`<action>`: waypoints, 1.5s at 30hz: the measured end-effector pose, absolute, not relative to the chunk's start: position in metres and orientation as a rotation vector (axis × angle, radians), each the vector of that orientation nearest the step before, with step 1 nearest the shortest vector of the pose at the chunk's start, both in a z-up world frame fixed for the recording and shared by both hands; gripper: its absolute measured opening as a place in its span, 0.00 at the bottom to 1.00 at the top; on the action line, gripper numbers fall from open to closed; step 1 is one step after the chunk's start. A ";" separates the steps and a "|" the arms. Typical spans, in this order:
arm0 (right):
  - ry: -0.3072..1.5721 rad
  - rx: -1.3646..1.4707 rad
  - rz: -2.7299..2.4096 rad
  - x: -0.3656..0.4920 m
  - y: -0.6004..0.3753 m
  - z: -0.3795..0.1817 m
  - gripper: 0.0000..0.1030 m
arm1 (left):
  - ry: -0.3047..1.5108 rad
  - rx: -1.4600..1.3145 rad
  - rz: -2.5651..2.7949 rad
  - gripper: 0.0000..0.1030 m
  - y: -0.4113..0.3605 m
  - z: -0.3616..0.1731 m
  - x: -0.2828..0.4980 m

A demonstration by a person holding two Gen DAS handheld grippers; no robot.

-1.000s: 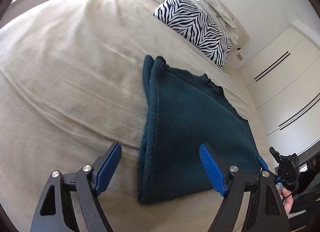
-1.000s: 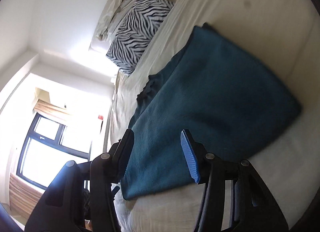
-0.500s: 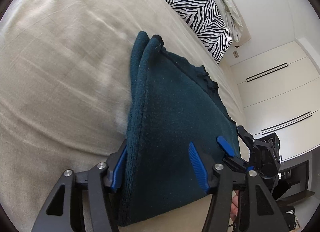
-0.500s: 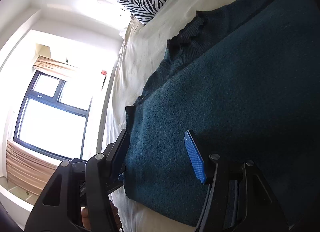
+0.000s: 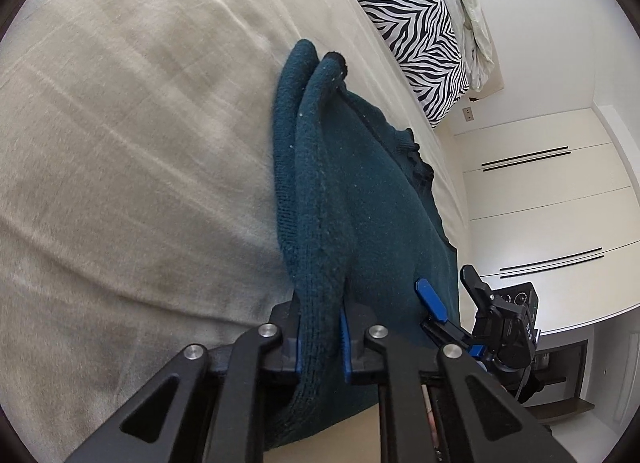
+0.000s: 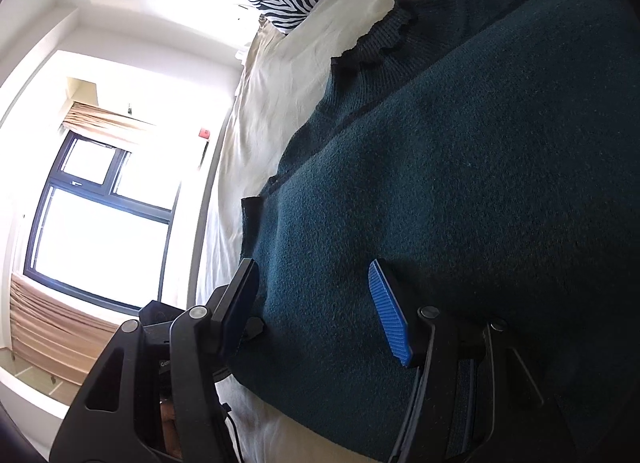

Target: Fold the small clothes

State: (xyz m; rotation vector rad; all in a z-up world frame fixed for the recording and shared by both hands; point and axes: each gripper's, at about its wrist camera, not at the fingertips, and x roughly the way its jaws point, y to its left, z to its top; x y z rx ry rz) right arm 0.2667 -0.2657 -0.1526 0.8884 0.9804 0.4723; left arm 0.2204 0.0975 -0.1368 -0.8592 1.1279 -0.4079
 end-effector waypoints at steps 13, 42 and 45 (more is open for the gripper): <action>0.889 1.135 0.550 0.262 -0.337 -0.147 0.58 | 1.017 -0.646 -0.572 0.13 -0.011 -0.042 0.231; 1.085 0.804 0.314 0.279 -0.405 -0.146 0.15 | 0.994 -0.495 -0.734 0.55 -0.112 -0.074 0.183; 1.069 0.714 0.293 0.277 -0.405 -0.125 0.14 | 0.989 -0.492 -0.732 0.57 -0.112 -0.072 0.183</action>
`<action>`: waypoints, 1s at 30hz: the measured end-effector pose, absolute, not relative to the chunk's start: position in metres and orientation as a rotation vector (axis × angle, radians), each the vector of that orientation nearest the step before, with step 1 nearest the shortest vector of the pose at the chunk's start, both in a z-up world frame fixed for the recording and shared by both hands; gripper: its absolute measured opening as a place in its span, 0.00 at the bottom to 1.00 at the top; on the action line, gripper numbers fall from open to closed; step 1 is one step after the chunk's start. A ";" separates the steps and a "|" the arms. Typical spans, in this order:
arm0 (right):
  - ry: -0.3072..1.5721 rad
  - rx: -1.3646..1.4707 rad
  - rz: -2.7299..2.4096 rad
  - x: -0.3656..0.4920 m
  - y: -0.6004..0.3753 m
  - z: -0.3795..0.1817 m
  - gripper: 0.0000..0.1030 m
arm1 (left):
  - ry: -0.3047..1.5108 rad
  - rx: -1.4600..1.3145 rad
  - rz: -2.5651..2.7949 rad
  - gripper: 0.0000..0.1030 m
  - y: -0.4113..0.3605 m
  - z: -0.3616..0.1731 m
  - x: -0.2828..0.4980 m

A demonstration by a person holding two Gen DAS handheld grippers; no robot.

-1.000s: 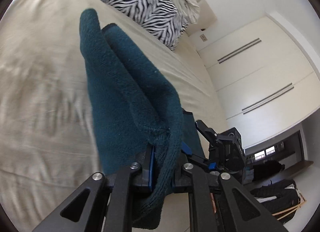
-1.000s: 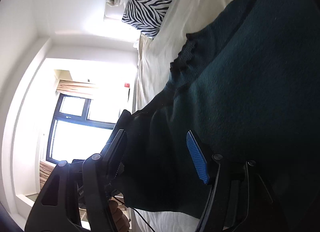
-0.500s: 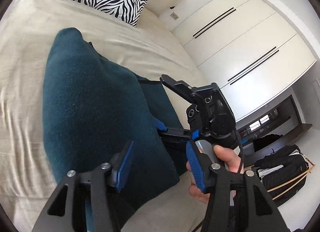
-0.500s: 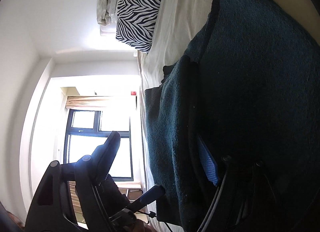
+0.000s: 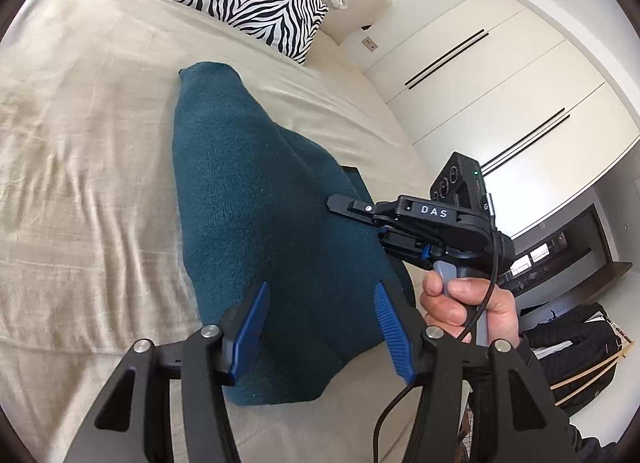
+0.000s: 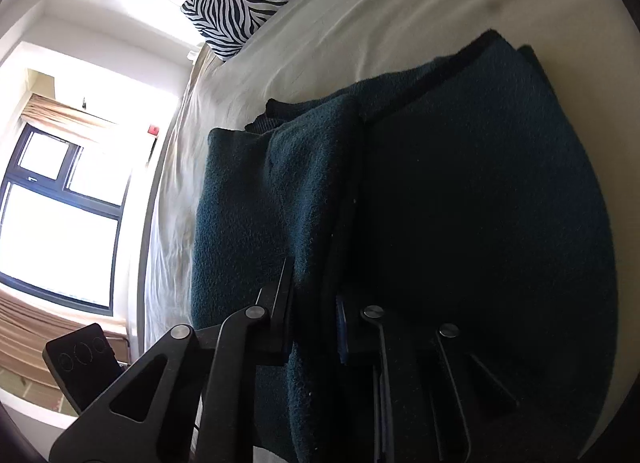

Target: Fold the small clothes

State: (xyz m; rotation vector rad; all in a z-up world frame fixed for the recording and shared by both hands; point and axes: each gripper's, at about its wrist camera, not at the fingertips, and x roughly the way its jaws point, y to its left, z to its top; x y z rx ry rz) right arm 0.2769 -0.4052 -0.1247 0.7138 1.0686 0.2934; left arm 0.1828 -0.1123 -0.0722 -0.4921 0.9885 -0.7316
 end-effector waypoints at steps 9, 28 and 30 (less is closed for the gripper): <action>0.991 0.677 0.219 0.255 -0.467 -0.074 0.14 | 0.987 -0.451 -0.724 0.61 -0.130 -0.071 0.182; 1.054 0.835 0.162 0.245 -0.521 -0.142 0.14 | 0.974 -0.288 -0.726 0.62 -0.174 -0.056 0.198; 1.038 0.907 0.180 0.243 -0.527 -0.148 0.17 | 0.965 -0.260 -0.719 0.62 -0.182 -0.052 0.206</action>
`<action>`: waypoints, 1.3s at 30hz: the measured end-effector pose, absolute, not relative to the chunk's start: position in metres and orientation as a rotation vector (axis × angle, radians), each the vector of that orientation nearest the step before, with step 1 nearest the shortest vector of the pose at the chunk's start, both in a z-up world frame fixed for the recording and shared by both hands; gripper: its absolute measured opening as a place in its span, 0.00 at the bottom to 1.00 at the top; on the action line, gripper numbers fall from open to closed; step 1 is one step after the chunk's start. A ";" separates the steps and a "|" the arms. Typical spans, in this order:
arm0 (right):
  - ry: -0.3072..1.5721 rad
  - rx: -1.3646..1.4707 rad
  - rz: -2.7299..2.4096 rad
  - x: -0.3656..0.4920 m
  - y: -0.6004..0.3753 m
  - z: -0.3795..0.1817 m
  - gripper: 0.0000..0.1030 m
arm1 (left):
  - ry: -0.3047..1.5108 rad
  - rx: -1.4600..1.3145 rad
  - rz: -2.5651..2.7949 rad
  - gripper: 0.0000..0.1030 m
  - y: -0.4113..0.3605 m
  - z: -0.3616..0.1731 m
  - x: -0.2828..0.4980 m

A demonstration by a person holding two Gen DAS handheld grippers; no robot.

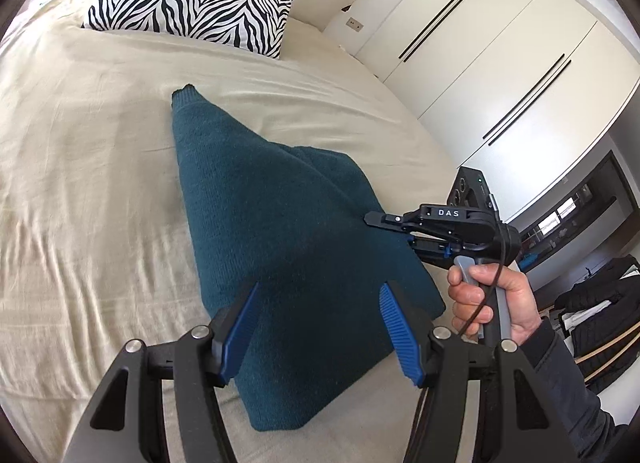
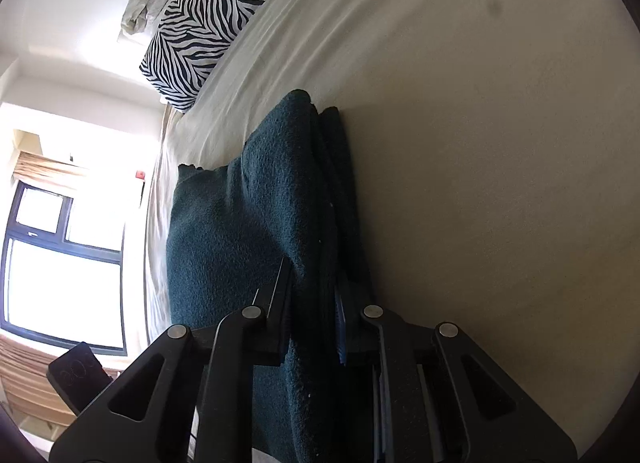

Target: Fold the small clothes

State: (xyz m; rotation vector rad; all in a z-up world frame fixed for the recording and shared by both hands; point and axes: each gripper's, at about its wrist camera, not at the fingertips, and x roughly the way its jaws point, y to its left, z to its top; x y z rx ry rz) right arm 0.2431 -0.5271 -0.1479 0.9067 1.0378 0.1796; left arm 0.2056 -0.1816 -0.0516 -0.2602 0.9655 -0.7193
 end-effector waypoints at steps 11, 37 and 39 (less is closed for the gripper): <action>0.872 0.877 0.136 0.224 -0.542 -0.081 0.32 | 0.927 -0.108 -0.609 0.62 -0.231 -0.039 0.295; 0.924 0.787 0.299 0.237 -0.482 -0.091 0.24 | 1.059 -0.012 -0.520 0.64 -0.258 -0.105 0.334; 0.974 0.746 0.286 0.222 -0.474 -0.100 0.24 | 1.051 -0.001 -0.513 0.64 -0.260 -0.105 0.333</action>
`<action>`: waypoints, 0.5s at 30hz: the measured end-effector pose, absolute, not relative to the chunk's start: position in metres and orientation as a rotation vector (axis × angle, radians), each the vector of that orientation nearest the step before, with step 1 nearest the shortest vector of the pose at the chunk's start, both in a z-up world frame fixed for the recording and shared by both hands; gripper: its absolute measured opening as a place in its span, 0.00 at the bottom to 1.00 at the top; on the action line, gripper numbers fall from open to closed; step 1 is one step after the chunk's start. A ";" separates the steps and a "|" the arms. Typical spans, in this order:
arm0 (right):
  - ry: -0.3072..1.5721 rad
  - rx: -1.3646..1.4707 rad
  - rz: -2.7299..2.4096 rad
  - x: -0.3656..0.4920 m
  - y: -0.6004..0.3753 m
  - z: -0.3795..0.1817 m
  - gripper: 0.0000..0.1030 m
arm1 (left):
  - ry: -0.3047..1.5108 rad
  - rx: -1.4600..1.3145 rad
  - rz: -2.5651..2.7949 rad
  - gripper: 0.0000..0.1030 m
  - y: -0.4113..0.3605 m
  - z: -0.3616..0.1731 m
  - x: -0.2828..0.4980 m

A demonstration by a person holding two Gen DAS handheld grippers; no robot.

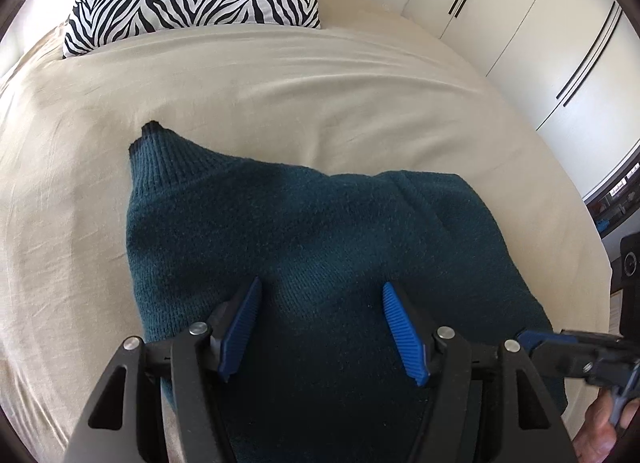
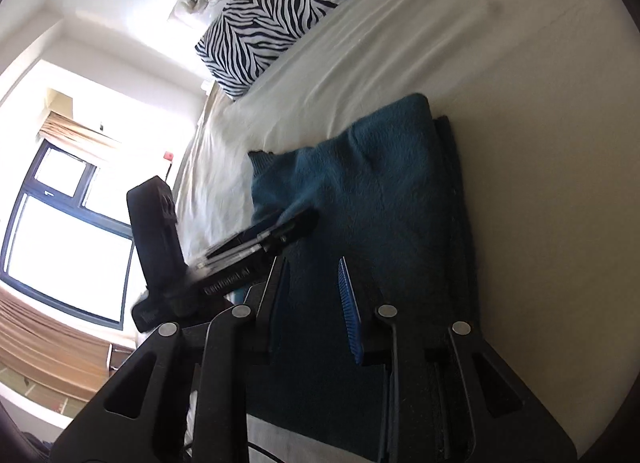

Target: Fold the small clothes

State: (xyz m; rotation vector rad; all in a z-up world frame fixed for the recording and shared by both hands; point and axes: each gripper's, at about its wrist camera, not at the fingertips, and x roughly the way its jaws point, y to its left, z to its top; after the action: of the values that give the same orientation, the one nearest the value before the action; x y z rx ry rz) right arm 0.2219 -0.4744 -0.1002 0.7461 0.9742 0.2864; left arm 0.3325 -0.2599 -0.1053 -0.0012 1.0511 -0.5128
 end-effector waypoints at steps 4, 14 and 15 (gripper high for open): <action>0.947 0.874 0.314 0.196 -0.496 -0.134 0.21 | 1.031 0.029 -0.498 0.65 -0.264 -0.105 0.328; 0.851 0.893 0.254 0.134 -0.514 -0.132 0.24 | 1.002 0.049 -0.486 0.66 -0.266 -0.106 0.326; 0.841 0.885 0.258 0.128 -0.513 -0.125 0.24 | 0.999 0.050 -0.483 0.66 -0.266 -0.106 0.325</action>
State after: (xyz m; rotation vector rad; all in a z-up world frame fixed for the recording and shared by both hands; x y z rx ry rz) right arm 0.1283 -0.5133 -0.1247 0.8853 0.8406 0.2580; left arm 0.3251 -0.2661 -0.1062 0.0500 0.9988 -0.4835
